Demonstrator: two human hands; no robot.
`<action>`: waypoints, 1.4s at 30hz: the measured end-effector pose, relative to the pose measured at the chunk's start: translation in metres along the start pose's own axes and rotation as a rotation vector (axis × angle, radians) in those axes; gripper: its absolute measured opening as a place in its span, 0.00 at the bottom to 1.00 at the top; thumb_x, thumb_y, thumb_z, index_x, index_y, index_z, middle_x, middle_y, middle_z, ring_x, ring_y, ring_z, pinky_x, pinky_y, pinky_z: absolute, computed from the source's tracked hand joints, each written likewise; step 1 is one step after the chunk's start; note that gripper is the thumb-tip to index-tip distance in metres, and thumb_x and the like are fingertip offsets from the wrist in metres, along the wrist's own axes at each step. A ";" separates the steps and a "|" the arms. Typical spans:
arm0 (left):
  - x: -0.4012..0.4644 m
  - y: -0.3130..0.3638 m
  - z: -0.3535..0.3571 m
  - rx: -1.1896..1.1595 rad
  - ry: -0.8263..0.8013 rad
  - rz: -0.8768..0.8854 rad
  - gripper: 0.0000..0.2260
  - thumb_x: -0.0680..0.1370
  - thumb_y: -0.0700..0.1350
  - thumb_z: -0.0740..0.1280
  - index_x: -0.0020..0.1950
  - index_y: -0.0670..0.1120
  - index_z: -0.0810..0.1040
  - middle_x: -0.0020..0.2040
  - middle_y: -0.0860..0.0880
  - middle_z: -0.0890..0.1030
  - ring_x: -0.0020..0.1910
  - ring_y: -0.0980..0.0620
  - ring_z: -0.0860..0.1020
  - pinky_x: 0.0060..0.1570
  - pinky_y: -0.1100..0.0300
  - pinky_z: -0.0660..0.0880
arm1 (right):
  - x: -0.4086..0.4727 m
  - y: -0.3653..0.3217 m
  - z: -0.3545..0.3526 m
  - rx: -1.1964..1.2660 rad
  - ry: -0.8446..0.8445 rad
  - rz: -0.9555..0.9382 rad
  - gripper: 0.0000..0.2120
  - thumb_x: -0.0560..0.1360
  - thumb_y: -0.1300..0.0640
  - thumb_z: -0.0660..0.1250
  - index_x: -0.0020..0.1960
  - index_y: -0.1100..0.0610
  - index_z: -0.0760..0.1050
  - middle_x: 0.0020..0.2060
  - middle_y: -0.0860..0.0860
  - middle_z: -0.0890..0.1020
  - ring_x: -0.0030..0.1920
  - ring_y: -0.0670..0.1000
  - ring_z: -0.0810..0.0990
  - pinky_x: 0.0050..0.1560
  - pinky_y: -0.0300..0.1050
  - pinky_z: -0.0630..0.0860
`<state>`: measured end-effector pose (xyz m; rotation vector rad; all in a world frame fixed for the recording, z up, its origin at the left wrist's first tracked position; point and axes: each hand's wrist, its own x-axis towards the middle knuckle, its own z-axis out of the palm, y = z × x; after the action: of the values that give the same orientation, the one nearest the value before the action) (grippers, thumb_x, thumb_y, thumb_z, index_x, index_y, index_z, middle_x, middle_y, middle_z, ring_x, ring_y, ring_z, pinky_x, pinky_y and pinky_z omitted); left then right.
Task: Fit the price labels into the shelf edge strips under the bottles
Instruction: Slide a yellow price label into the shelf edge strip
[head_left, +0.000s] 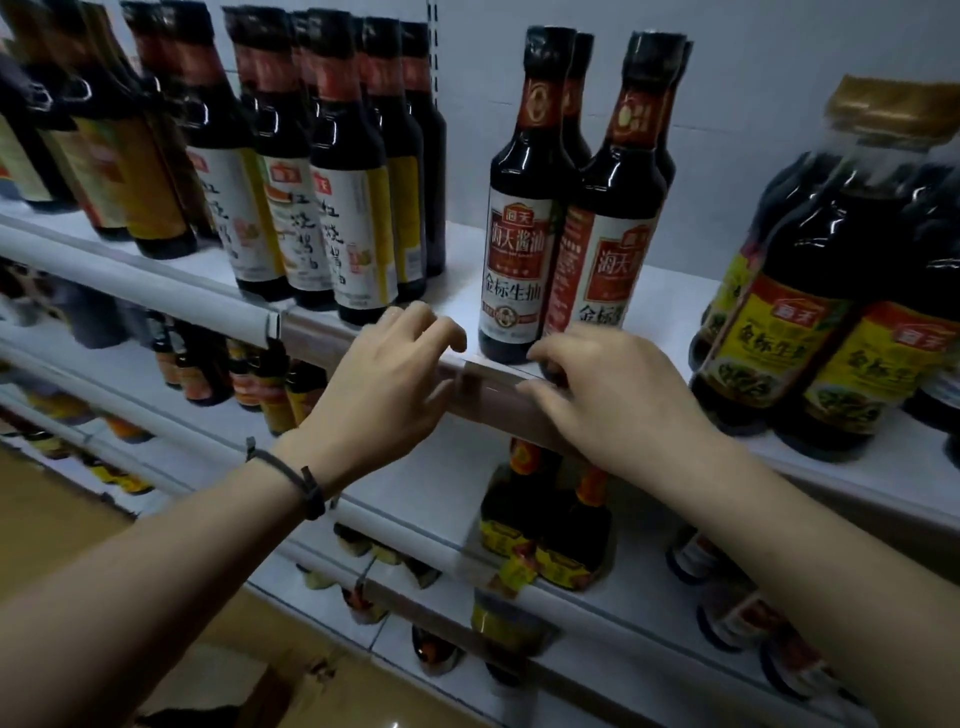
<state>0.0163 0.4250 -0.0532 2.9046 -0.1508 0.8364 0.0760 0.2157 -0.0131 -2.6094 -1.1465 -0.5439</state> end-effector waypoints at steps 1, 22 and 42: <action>0.000 -0.002 0.001 -0.010 0.003 0.024 0.15 0.73 0.47 0.71 0.59 0.48 0.74 0.54 0.47 0.75 0.51 0.46 0.73 0.48 0.48 0.74 | 0.001 -0.005 0.002 -0.031 -0.004 0.004 0.18 0.77 0.43 0.65 0.60 0.53 0.80 0.51 0.50 0.83 0.54 0.55 0.81 0.51 0.56 0.80; -0.011 0.006 0.020 -0.024 -0.026 0.119 0.13 0.74 0.46 0.70 0.57 0.47 0.74 0.51 0.47 0.74 0.48 0.46 0.71 0.45 0.48 0.72 | -0.002 -0.008 0.000 -0.010 0.104 -0.025 0.06 0.80 0.60 0.61 0.55 0.52 0.67 0.42 0.51 0.81 0.36 0.61 0.78 0.33 0.50 0.72; -0.023 0.004 0.019 -0.081 0.001 0.120 0.08 0.76 0.43 0.66 0.55 0.45 0.76 0.49 0.47 0.77 0.48 0.45 0.73 0.46 0.47 0.73 | 0.000 -0.002 -0.003 0.157 0.037 0.092 0.08 0.79 0.61 0.66 0.55 0.55 0.83 0.51 0.52 0.85 0.53 0.56 0.81 0.53 0.53 0.78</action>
<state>0.0065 0.4204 -0.0807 2.8426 -0.3543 0.8287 0.0735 0.2162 -0.0107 -2.4924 -1.0094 -0.4616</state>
